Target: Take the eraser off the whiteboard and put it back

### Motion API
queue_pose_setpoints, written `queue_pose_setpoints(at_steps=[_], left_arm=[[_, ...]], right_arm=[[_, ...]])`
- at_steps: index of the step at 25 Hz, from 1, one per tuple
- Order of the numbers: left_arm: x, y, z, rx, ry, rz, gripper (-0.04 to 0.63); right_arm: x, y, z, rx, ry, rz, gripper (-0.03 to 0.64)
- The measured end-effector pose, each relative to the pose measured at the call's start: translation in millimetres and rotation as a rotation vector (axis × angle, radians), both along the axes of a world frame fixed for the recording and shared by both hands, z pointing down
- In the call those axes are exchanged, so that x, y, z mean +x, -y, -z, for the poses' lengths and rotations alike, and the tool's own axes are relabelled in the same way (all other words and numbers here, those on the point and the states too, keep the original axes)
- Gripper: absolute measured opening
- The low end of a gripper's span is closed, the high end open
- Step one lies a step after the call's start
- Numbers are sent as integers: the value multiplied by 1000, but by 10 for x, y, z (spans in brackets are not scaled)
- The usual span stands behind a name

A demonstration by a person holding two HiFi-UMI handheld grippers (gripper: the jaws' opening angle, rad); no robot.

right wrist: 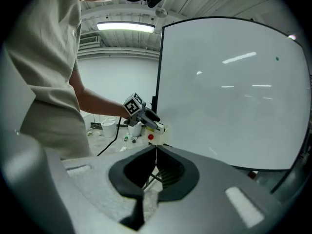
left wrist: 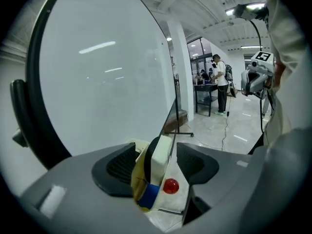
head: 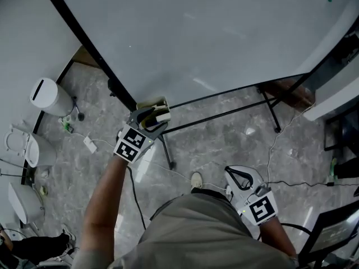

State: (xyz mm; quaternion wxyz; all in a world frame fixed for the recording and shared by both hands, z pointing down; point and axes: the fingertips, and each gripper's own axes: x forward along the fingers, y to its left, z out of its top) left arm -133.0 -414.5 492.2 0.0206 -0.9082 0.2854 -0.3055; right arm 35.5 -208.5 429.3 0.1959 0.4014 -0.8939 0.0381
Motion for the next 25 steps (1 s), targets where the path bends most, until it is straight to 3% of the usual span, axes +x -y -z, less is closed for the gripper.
queue_pose_setpoints(at_steps=[10,18,21,25], left_arm=[[119,98,-263,-44,80,-54,272],[112,82,-343,-38,119,-67,196],[110,75,-317,-35,104,-56,187],[75,102,-115,-14,31,-15,181]], right_arm=[[96,339,-49,-7,-10,22,4],[80,428,-120,-25,-15,44,3],[53,419,-135,-27,-11,53,3],[5,412,-127,-27,-3,63,3]])
